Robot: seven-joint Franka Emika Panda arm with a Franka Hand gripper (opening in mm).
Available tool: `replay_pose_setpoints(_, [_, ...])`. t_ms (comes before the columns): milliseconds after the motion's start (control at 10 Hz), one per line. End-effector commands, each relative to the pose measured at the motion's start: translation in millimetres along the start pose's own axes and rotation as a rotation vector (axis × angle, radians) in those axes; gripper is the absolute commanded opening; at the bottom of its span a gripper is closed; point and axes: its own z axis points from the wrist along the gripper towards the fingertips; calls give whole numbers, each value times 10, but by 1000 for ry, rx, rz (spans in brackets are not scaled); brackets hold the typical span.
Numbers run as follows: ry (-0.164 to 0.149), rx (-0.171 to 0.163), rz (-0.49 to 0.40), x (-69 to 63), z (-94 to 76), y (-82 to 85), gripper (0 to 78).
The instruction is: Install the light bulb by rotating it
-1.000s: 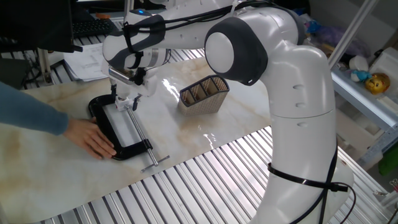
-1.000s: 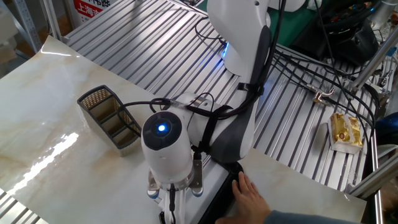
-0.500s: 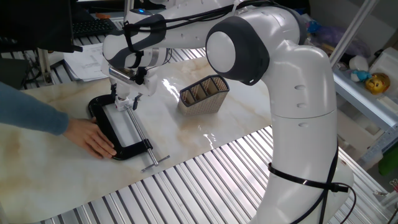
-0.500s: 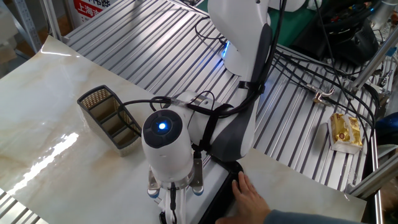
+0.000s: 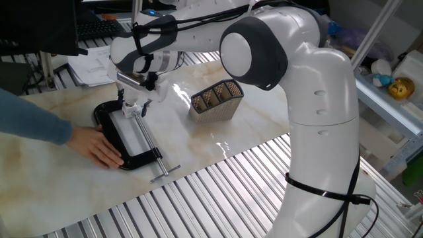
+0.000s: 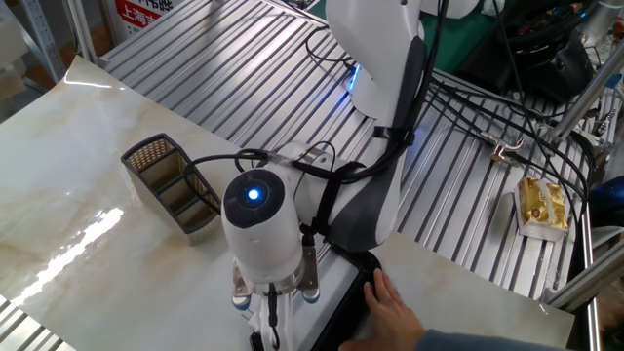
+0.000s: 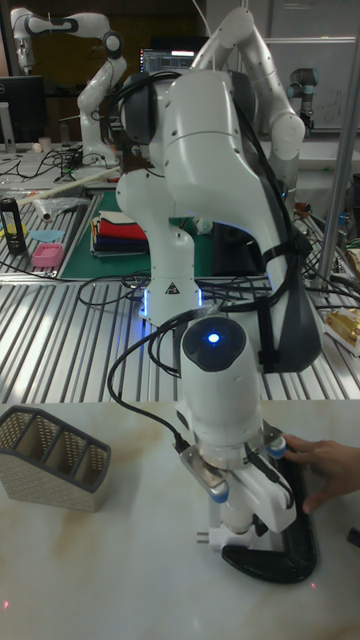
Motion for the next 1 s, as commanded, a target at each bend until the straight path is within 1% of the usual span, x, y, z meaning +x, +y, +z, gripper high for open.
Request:
replay_pose_setpoints(100, [63,-41,-5,-52,-141,5,774])
replay_pose_setpoints(200, [78,-53,-4,-58,-146,10,774])
replay_pose_setpoints(300, [57,-38,0,-58,-146,10,774])
replay_pose_setpoints(400, [20,-15,-32,-58,-146,10,774])
replay_pose_setpoints(500, [-3,-3,-89,-58,-146,10,774])
replay_pose_setpoints(600, [-31,34,-150,-58,-146,10,774])
replay_pose_setpoints(700, [-31,38,-151,-58,-146,10,774])
replay_pose_setpoints(800, [-7,18,-124,15,-206,5,774])
replay_pose_setpoints(900, [5,7,-99,137,-284,6,774])
replay_pose_setpoints(1000, [-1,11,-97,267,-377,-18,774])
